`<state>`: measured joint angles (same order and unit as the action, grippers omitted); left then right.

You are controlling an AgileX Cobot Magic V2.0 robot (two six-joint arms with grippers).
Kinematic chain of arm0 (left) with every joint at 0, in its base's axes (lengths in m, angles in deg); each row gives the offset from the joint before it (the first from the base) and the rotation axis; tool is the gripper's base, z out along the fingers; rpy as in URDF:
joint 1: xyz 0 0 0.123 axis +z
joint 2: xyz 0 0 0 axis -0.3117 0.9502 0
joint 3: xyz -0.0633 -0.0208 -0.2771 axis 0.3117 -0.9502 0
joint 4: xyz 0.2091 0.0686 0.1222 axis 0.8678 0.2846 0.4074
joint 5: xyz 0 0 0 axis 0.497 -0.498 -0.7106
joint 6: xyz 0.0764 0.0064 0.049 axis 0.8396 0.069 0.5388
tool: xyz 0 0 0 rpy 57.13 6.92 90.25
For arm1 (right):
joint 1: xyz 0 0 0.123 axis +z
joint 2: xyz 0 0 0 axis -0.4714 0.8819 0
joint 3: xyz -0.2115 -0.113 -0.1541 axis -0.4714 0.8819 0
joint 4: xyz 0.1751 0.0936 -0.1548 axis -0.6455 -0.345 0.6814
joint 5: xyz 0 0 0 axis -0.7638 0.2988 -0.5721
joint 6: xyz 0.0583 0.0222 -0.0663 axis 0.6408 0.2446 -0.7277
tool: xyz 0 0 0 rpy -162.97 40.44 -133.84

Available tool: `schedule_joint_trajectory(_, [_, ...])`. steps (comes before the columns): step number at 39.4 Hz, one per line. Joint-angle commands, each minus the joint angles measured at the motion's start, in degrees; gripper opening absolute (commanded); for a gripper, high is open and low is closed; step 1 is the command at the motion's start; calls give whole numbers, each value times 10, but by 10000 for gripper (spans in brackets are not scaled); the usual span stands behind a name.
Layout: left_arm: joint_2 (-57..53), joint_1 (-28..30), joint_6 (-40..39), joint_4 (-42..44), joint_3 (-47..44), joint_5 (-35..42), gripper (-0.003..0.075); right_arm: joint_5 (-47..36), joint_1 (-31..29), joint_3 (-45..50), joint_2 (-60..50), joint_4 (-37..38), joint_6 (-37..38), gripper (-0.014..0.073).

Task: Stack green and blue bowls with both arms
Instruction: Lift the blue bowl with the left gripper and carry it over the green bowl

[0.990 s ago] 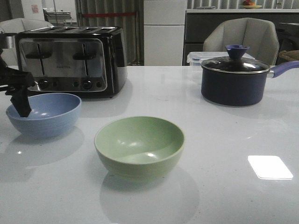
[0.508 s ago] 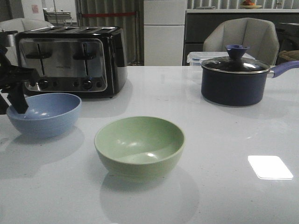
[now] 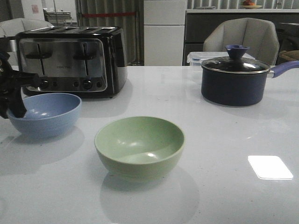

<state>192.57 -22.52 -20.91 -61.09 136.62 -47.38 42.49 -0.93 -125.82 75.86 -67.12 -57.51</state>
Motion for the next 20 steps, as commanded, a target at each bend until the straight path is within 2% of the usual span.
schedule_joint_trajectory(1, [-30,-3,1,-8,17,22,99,-30,0,-16,0,-5,-7,402])
schedule_joint_trajectory(11, [-98,-8,16,-9,17,10,98,-30,0,-16,0,-5,-7,402])
schedule_joint_trajectory(20, [-172,-56,37,-9,34,-45,98,-31,0,-16,0,-5,-7,402])
